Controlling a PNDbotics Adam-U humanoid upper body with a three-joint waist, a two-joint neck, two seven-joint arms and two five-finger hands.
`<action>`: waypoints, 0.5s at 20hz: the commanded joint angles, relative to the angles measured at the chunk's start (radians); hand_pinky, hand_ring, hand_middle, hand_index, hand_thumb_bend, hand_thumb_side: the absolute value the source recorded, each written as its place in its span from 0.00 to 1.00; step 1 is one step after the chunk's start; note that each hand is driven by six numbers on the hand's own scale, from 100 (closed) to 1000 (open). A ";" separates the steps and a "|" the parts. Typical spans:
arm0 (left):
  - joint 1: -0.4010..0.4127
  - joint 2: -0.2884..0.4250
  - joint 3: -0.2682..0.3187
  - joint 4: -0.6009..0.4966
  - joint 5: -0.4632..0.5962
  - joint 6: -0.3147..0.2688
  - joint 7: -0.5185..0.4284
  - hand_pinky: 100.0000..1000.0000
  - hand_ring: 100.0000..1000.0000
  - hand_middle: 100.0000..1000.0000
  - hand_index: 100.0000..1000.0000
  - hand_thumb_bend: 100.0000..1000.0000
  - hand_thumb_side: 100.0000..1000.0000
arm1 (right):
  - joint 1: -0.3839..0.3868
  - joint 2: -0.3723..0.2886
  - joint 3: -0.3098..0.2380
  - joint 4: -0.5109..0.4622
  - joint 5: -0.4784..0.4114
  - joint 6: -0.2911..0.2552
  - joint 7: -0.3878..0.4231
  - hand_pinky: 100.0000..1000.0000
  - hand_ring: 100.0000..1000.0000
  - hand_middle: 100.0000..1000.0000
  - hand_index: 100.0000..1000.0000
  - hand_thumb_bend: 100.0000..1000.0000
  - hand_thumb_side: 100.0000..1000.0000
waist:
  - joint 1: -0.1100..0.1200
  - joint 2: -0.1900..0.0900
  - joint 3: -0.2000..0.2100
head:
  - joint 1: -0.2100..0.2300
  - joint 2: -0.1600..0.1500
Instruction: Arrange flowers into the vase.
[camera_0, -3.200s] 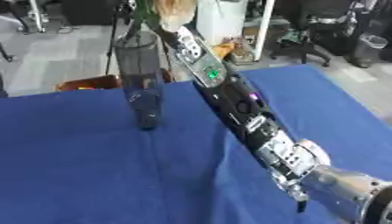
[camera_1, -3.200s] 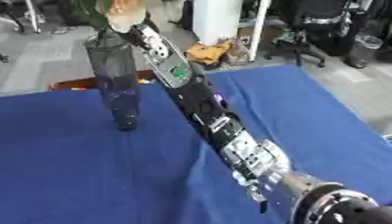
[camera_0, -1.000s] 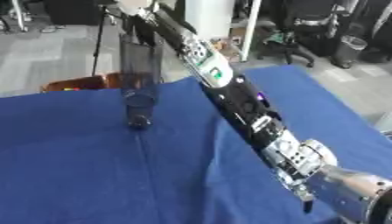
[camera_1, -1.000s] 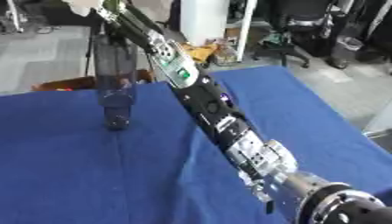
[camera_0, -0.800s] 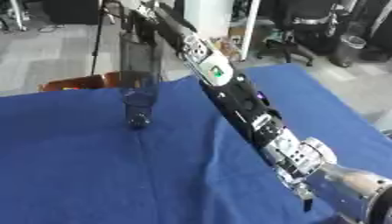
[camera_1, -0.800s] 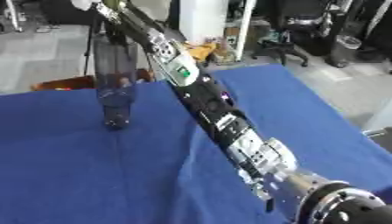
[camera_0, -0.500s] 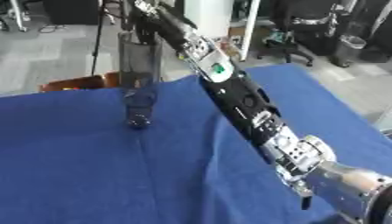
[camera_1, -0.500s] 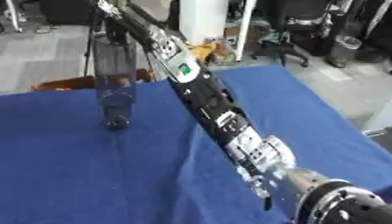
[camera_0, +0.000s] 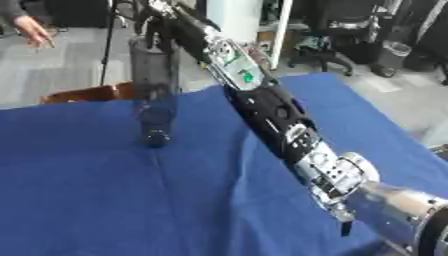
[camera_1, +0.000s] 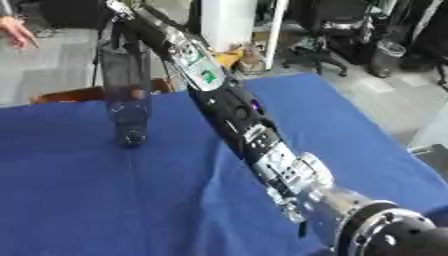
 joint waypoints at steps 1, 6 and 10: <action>-0.008 0.023 0.005 -0.009 -0.007 0.002 0.001 0.34 0.52 0.56 0.75 0.54 0.68 | -0.010 -0.007 0.002 -0.019 -0.052 0.036 0.028 0.02 0.40 0.00 0.53 0.00 0.83 | -0.016 -0.035 -0.007 | 0.005 0.010; -0.005 0.024 0.005 -0.004 -0.010 0.003 0.001 0.34 0.52 0.56 0.75 0.54 0.69 | -0.008 -0.004 0.012 -0.045 -0.126 0.078 0.073 0.05 0.42 0.01 0.56 0.00 0.80 | -0.023 -0.045 -0.019 | 0.006 0.016; -0.004 0.026 0.004 0.000 -0.012 0.004 0.001 0.34 0.52 0.56 0.75 0.54 0.69 | -0.017 -0.008 0.014 -0.055 -0.160 0.097 0.082 0.09 0.45 0.04 0.57 0.00 0.79 | -0.025 -0.053 -0.023 | 0.011 0.015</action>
